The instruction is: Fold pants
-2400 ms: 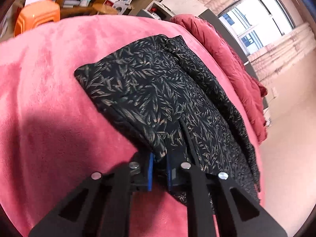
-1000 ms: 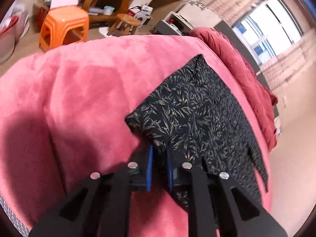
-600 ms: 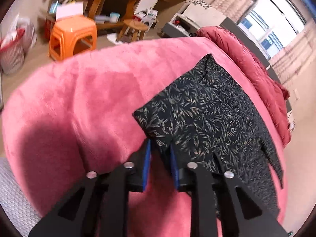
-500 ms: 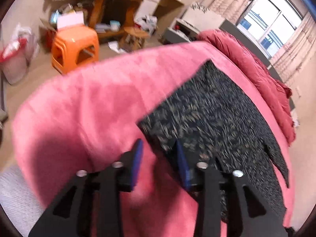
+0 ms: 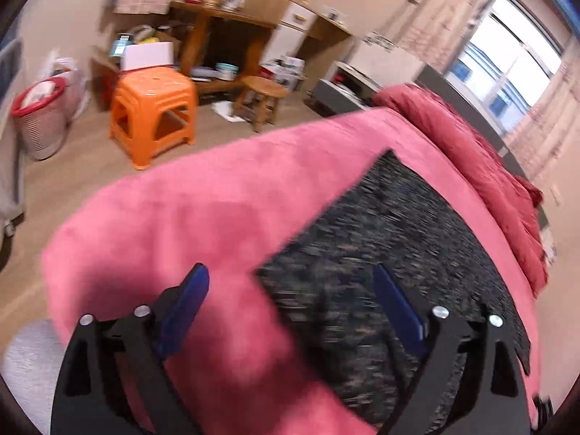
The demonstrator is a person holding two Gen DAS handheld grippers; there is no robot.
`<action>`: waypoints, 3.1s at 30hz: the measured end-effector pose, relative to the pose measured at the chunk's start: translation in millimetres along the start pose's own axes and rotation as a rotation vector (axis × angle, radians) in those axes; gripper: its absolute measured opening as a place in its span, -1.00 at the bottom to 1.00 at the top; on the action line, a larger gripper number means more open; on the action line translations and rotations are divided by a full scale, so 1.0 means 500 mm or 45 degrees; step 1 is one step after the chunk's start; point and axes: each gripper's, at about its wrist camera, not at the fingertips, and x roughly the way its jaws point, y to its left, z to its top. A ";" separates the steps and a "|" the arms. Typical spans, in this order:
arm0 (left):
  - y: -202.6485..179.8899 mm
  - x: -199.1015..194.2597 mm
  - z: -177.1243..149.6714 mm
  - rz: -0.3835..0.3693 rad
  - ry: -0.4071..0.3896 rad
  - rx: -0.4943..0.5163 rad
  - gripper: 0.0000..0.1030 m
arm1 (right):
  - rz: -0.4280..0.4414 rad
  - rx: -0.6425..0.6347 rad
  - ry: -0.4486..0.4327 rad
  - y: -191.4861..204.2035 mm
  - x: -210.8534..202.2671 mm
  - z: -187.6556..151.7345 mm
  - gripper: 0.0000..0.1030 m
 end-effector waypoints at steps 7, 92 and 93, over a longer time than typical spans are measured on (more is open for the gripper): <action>-0.136 0.035 0.012 -0.114 0.056 0.164 0.93 | 0.155 -0.300 0.048 0.169 0.096 -0.068 0.31; -0.158 0.147 -0.025 -0.543 0.057 0.259 -0.88 | 0.188 0.030 0.392 0.434 0.371 0.137 0.26; -0.158 0.148 -0.025 -0.546 0.060 0.257 -0.88 | 0.170 0.041 0.412 0.438 0.384 0.135 0.22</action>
